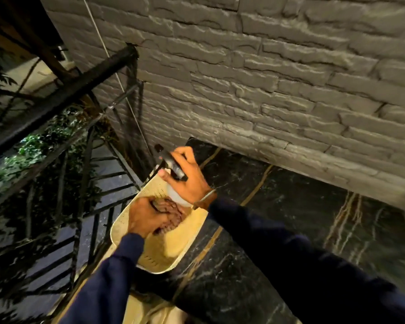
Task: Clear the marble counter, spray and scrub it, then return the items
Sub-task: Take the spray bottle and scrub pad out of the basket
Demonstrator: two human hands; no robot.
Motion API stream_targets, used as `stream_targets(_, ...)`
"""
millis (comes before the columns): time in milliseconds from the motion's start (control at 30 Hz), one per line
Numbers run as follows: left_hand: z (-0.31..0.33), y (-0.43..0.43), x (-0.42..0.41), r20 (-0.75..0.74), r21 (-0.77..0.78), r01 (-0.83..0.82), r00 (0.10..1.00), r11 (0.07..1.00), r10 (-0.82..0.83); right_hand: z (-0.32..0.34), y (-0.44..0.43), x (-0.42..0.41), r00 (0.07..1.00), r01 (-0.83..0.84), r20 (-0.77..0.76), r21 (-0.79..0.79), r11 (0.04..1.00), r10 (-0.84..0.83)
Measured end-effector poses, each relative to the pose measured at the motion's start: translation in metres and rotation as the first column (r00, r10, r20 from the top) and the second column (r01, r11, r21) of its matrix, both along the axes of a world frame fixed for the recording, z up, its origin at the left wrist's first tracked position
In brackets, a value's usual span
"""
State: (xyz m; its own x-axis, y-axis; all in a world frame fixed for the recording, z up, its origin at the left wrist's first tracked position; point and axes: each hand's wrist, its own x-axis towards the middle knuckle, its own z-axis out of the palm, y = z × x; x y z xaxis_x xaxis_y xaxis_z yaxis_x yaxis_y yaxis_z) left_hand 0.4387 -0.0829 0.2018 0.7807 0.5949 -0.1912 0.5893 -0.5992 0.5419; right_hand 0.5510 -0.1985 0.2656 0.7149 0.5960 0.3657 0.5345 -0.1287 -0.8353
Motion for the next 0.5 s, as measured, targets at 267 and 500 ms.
stream_targets(267, 0.093, -0.035, 0.063, 0.511, -0.191, 0.136, 0.859, 0.972, -0.02, 0.075, -0.109, 0.001, 0.966, 0.257, -0.057, 0.207, 0.944, -0.251)
stream_targets(500, 0.089, -0.15, 0.112, 0.53, -0.231, 0.255, 0.842, 0.939, -0.098, 0.055, -0.238, -0.006, 0.897, 0.433, -0.049, -0.105, 0.895, -0.439)
